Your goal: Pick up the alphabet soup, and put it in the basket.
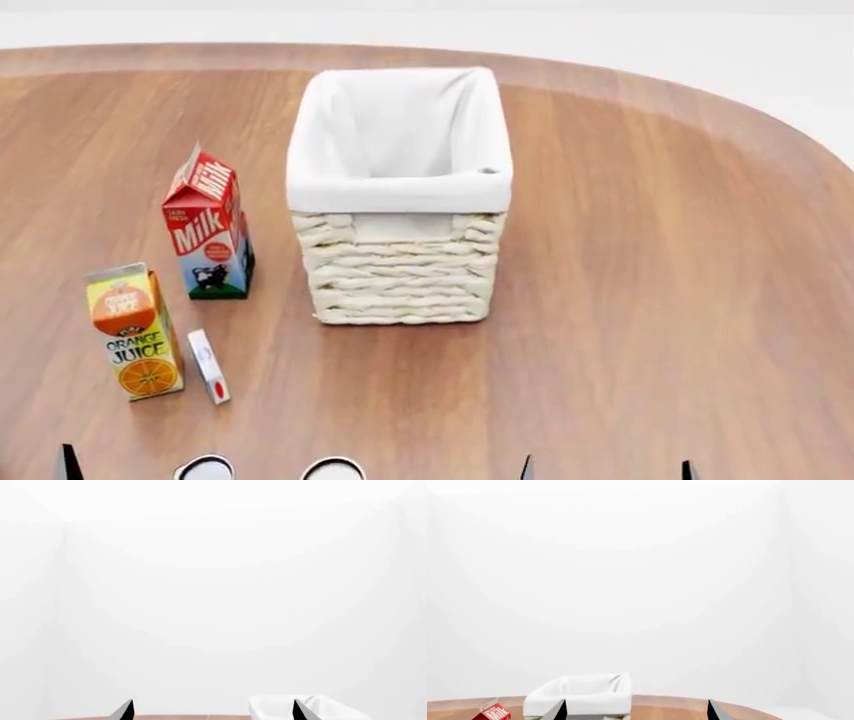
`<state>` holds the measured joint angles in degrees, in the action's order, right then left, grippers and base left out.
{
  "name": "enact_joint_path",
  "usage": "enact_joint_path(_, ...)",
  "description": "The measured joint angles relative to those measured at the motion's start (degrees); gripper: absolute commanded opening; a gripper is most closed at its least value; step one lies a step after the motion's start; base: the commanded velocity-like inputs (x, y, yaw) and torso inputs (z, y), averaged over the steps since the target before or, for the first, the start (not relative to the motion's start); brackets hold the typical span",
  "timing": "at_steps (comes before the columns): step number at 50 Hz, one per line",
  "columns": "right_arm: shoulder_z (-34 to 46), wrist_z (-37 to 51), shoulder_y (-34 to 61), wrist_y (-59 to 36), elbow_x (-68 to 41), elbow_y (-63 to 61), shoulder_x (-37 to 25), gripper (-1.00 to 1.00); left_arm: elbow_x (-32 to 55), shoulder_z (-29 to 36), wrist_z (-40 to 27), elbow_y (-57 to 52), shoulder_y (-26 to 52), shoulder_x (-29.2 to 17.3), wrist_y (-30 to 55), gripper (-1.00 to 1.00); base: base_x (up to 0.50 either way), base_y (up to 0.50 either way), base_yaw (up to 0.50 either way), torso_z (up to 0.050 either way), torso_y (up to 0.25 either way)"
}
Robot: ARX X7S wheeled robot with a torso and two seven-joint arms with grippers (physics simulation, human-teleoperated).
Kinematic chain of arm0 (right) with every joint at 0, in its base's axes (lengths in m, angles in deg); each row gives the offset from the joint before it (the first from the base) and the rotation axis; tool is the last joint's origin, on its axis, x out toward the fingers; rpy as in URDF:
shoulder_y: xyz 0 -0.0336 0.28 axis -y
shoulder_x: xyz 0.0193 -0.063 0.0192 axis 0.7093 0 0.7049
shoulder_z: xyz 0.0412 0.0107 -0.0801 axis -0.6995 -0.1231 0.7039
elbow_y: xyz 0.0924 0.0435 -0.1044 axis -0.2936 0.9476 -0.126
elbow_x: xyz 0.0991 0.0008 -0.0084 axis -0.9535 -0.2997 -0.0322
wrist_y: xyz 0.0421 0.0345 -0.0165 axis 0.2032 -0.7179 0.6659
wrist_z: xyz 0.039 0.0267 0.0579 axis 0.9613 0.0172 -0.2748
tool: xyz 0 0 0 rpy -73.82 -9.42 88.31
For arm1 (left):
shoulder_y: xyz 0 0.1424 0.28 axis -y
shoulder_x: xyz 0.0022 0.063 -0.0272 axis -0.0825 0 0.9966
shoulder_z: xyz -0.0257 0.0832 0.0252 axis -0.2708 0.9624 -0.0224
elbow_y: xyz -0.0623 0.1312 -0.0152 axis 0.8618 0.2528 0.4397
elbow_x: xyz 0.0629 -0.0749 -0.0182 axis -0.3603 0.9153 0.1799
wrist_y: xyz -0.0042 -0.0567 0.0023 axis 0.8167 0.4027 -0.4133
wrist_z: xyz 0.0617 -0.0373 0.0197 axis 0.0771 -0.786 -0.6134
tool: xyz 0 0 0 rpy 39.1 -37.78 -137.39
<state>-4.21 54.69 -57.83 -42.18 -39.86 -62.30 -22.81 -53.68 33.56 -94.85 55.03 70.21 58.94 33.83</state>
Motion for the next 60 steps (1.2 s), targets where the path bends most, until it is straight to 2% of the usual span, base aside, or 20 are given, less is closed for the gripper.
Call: enact_joint_path(60, 1.0, 1.4, 0.4, 0.2, -0.2, 0.3, -1.0, 1.00, 0.0, 0.9, -1.7, -0.1, 0.1, -1.3, -0.3, 1.00, 0.18, 0.00, 0.00, 0.000, 0.000)
